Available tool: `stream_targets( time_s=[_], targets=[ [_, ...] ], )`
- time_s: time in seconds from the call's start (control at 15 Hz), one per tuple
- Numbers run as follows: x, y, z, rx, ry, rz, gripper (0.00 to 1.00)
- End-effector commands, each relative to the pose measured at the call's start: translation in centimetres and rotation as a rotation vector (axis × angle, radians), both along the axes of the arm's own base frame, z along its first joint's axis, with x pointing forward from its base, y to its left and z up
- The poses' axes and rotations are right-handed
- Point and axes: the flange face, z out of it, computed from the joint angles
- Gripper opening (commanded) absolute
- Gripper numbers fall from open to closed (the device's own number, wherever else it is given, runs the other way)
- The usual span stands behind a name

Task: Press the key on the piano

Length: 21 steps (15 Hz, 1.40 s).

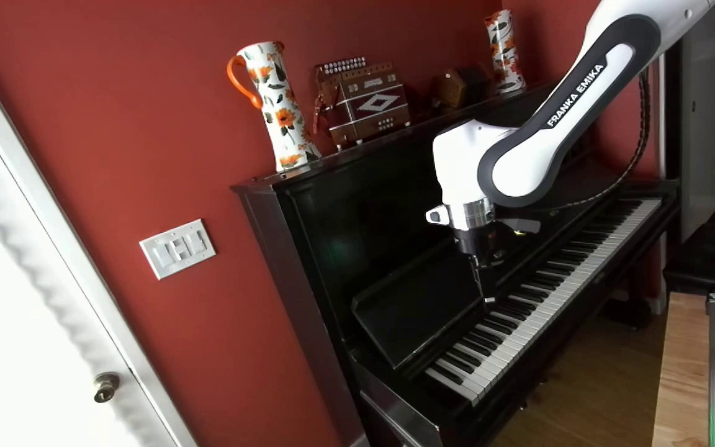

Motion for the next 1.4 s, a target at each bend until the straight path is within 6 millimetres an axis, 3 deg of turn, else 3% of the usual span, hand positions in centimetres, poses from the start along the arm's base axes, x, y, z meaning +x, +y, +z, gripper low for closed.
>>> stream_targets(
  time_s=[0.0, 0.2, 0.27, 0.6, 0.93, 1.0, 1.33],
  targets=[
    [0.2, 2.9, -2.4, 0.052, -0.023, -0.046, 1.0],
    [0.5, 5.1, -4.9, 0.065, -0.059, -0.114, 1.0],
    [0.6, 5.7, -5.7, 0.07, -0.068, -0.139, 0.78],
    [0.6, 7.4, -9.9, 0.053, -0.065, -0.253, 0.42],
    [1.2, 7.1, -13.0, -0.003, -0.076, -0.373, 0.05],
    [1.6, 7.1, -13.5, -0.005, -0.068, -0.401, 0.0],
    [3.5, 7.5, -15.5, 0.011, -0.033, -0.466, 0.0]
  ],
)
